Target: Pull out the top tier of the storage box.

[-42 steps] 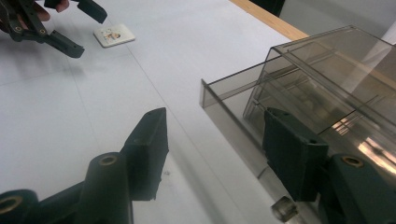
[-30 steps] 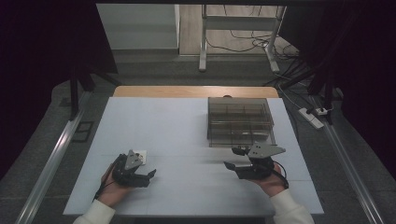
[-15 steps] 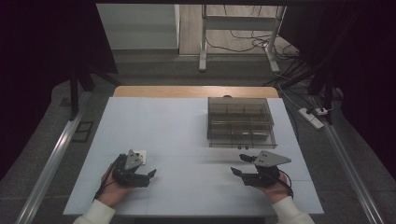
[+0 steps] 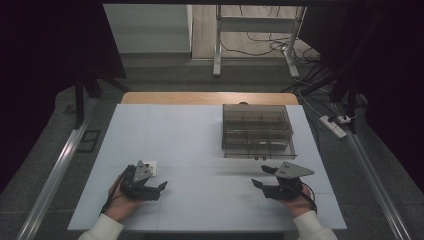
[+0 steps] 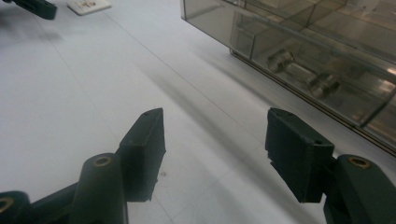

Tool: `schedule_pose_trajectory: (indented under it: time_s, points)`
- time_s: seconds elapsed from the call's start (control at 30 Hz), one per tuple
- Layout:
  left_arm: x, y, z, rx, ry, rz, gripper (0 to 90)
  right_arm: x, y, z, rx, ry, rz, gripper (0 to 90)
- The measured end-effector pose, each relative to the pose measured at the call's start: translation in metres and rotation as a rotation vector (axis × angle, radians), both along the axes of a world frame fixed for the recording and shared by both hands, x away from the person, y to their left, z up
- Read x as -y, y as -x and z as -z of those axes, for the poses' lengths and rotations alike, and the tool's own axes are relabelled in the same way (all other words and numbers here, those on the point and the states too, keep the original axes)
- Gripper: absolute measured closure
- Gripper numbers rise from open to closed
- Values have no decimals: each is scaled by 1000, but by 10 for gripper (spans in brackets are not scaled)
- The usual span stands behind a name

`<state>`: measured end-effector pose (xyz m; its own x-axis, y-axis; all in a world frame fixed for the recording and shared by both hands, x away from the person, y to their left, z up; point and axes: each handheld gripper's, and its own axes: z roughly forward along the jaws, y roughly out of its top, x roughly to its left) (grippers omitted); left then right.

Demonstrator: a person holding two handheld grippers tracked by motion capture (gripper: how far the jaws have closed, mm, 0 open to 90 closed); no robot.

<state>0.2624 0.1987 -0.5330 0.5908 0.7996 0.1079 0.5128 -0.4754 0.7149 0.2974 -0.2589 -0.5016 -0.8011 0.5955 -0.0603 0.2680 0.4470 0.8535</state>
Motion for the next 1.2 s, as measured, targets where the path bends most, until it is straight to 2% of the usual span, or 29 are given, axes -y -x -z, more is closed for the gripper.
schedule_pose_trajectory:
  time_s: [0.3, 0.47, 0.57, 0.8, 1.0, 1.2]
  points:
    - [-1, -2, -1, 1, 16, 2, 118, 3, -1, 5, -5, 8, 18, 370]
    - [-4, -3, -9, 2, 44, 12, 120, 3, -2, 8, -11, 23, 26, 366]
    - [-3, -4, -14, 2, 45, 24, 121, 2, -2, 9, -12, 29, 27, 365]
    - [2, -10, -27, -31, 47, 72, 120, 2, -2, 10, -10, 42, 26, 361]
    - [3, -16, -32, -68, 46, 86, 120, 1, -2, 10, -10, 39, 26, 361]
    - [4, -24, -34, -88, 30, 87, 120, 2, -2, 10, -10, 46, 29, 358]
